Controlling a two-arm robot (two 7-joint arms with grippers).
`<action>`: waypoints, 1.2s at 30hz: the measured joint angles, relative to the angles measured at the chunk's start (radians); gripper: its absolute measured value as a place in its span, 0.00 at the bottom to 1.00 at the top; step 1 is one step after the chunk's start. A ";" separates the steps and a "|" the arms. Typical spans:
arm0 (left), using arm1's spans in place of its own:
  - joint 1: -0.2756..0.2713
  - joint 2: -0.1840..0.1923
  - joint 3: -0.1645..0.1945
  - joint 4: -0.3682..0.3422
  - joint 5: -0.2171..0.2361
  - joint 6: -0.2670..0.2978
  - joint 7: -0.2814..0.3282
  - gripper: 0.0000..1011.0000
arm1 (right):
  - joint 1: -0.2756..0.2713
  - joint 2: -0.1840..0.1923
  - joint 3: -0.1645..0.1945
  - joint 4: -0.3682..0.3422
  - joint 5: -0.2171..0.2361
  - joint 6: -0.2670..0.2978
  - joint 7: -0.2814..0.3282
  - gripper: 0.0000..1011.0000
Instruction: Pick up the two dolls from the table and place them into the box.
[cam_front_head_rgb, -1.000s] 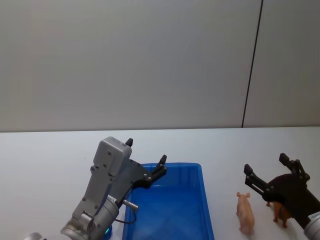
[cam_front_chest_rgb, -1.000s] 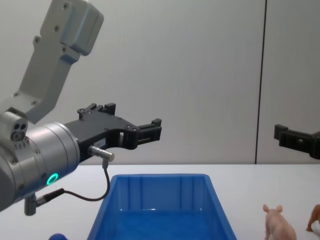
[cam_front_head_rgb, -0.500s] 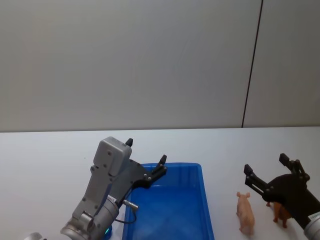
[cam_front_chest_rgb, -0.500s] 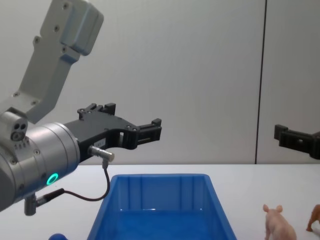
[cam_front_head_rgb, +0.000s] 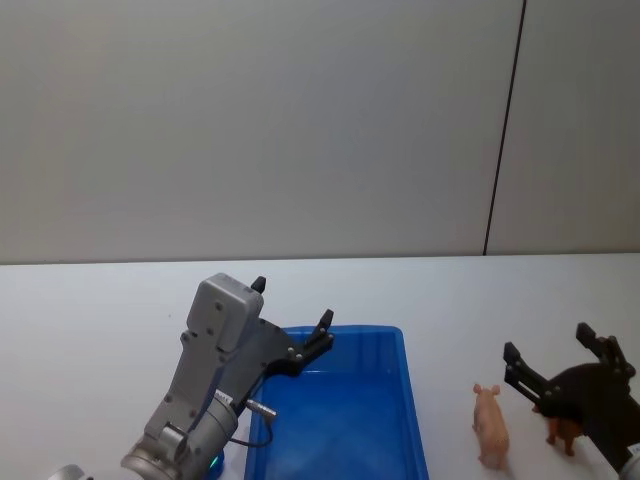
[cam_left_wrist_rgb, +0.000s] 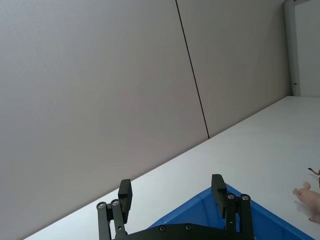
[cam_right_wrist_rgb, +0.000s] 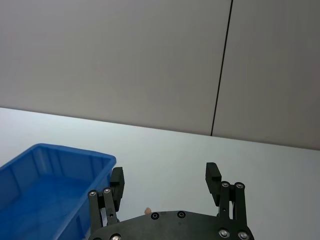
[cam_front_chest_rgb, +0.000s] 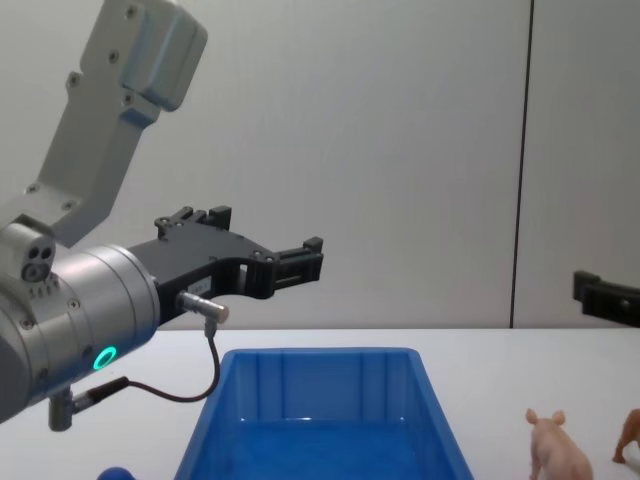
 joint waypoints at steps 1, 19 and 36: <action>0.000 0.000 0.000 0.000 0.000 0.000 0.000 0.99 | -0.005 0.002 0.002 -0.004 0.000 0.006 -0.009 0.99; 0.000 0.000 0.000 0.000 0.000 0.000 0.000 0.99 | -0.033 0.019 0.030 0.038 0.015 0.058 -0.060 0.99; 0.000 0.000 0.000 0.000 0.000 0.000 0.000 0.99 | 0.024 0.002 0.038 0.179 0.030 0.049 0.023 0.99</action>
